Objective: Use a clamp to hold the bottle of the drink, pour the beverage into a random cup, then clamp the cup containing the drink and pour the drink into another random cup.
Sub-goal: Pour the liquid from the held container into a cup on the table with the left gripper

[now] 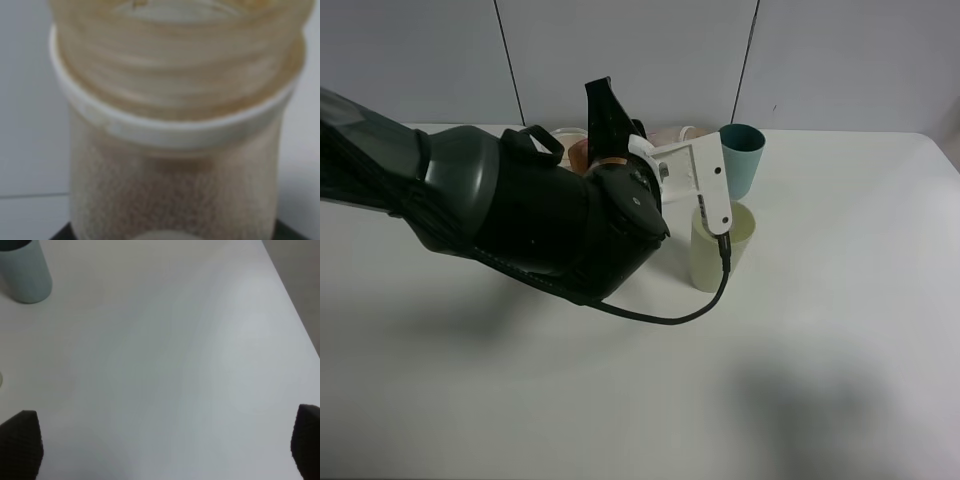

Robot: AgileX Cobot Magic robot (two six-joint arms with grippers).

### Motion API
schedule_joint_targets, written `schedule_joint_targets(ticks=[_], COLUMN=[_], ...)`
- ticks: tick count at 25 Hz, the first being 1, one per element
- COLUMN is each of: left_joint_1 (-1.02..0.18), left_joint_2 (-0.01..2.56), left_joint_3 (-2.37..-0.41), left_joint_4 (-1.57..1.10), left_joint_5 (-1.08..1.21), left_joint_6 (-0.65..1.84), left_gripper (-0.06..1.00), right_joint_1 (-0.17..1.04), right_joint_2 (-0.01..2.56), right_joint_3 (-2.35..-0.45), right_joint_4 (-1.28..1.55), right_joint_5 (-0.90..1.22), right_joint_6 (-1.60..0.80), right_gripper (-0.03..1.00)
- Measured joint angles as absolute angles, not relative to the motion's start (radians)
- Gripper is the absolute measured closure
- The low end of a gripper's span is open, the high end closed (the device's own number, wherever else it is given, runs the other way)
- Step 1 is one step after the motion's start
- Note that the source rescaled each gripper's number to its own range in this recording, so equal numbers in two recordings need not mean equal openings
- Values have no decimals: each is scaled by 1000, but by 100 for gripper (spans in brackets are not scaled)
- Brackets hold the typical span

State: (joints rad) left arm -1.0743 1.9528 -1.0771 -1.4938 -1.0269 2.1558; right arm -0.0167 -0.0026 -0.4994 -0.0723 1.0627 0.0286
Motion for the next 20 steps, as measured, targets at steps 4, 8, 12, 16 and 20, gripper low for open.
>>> schedule_joint_targets(ticks=[4, 8, 12, 16, 20], left_joint_1=[-1078, -1078, -1078, -1078, -1078], left_joint_2=[1953, 1953, 1953, 1953, 1953], left_joint_3=[-1077, -1077, -1077, -1077, -1077], left_joint_4=[-1462, -1452, -1432, -1410, -1376], left_joint_5=[-1027, -1027, -1027, -1028, -1033], left_joint_6=[2179, 2230, 2249, 2272, 2286], left_gripper=[91, 91, 91, 91, 91], right_joint_1=[-17, -17, -17, -17, -17], right_joint_2=[-3, -3, -3, -3, -3], right_joint_3=[-499, -499, -499, -499, -499], right_joint_4=[-72, -72, -72, -72, -72], right_joint_5=[1063, 1063, 1063, 1063, 1063], right_joint_6=[29, 29, 29, 29, 29], right_gripper=[-3, -3, -3, -3, -3])
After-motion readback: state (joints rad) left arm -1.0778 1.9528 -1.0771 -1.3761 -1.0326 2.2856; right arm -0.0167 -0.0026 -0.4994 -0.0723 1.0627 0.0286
